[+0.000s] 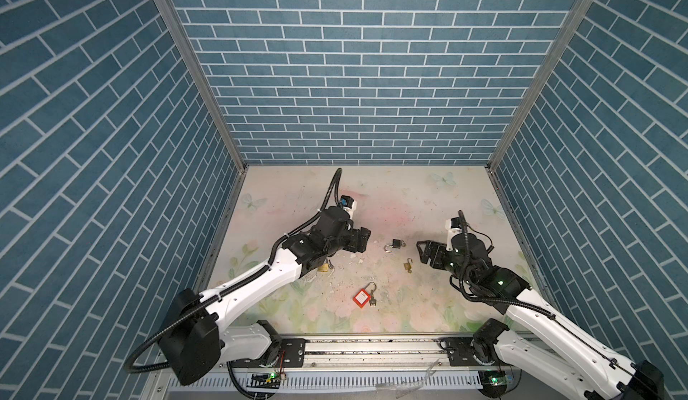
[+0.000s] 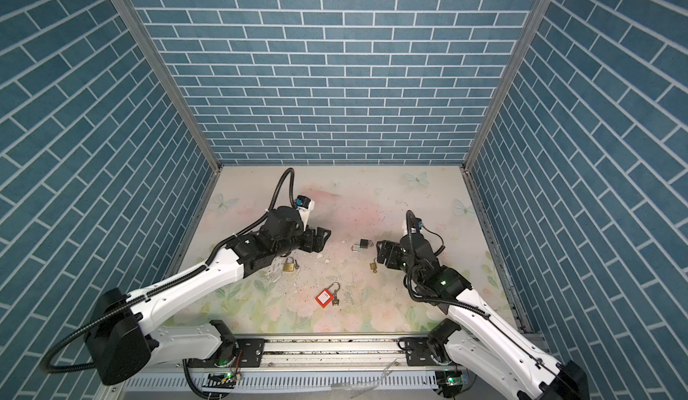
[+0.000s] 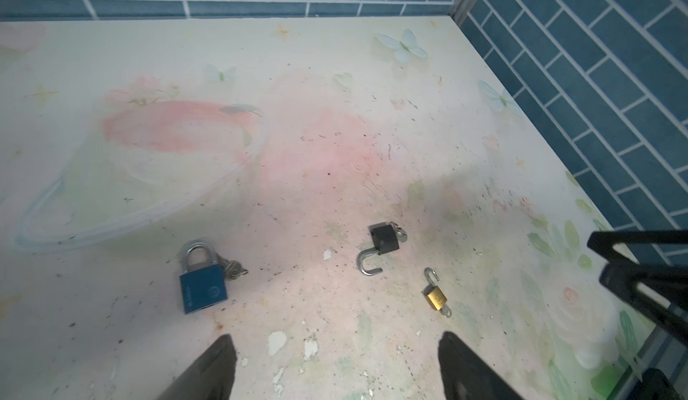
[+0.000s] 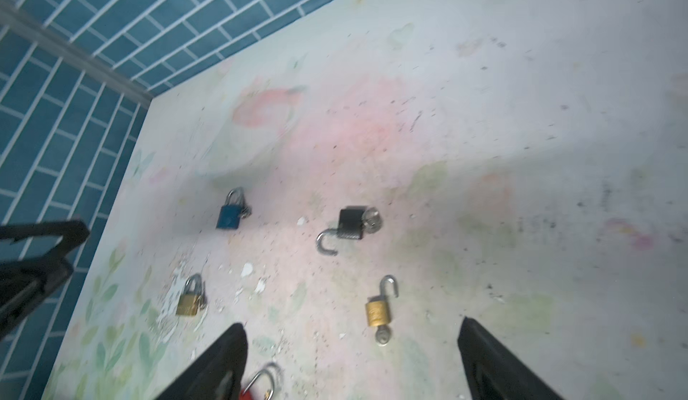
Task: Lock with the key
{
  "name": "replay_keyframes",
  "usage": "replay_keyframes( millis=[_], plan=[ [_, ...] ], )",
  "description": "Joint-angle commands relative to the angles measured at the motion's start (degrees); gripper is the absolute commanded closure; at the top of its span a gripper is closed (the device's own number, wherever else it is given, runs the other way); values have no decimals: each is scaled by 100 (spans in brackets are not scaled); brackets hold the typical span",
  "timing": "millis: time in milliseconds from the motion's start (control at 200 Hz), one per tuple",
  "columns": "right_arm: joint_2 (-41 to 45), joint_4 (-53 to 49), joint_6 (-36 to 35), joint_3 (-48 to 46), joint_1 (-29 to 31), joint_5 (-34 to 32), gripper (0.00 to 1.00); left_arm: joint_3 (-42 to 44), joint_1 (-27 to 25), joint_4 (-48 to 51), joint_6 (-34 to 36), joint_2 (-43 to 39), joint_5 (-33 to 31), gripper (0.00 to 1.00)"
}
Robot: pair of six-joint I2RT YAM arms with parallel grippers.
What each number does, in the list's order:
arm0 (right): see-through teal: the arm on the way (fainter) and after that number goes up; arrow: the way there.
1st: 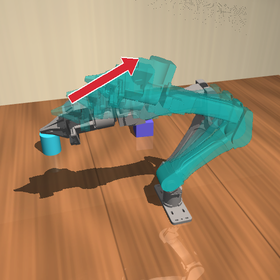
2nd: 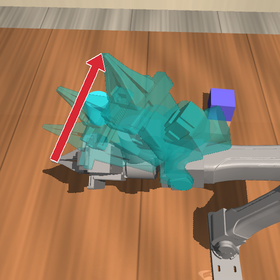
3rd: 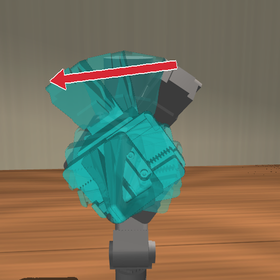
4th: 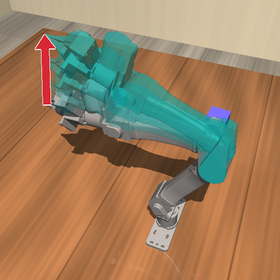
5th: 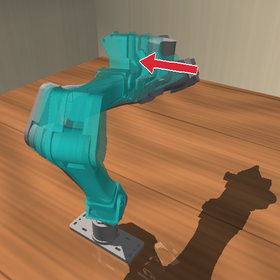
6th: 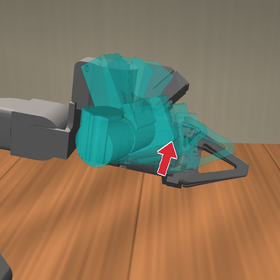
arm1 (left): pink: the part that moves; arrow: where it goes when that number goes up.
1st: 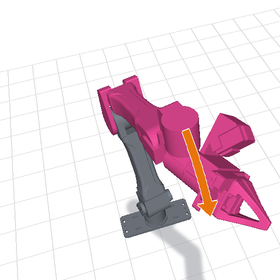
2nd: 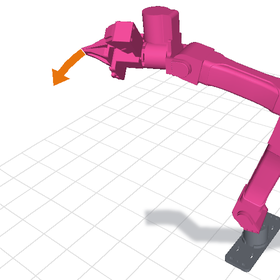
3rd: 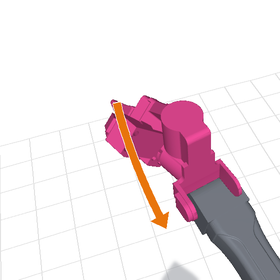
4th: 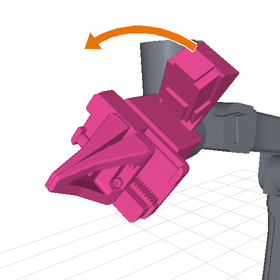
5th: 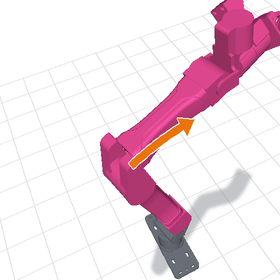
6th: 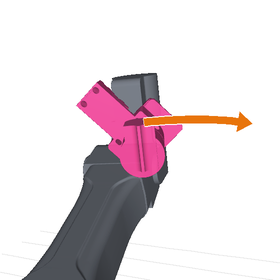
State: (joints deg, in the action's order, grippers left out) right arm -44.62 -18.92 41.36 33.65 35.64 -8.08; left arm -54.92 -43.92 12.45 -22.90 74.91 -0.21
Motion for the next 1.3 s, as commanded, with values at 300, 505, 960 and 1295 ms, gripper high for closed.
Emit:
replay_keyframes(
  millis=[300,505,960,1295],
  plan=[
    [-135,706,-304,-602,-1655,769,12,-681,-816,-369,-2462,1527,-303,14],
    [-178,1111,-313,-948,-1885,896,13,-730,-1184,-889,-4217,2173,-390,15],
    [-105,1678,-392,-1325,-2012,1127,14,-1585,-1404,-495,-5242,3446,-360,16],
    [-253,1900,-427,-1224,-2052,1275,14,-1765,-1102,-567,-5120,4005,-309,16]
  ],
)
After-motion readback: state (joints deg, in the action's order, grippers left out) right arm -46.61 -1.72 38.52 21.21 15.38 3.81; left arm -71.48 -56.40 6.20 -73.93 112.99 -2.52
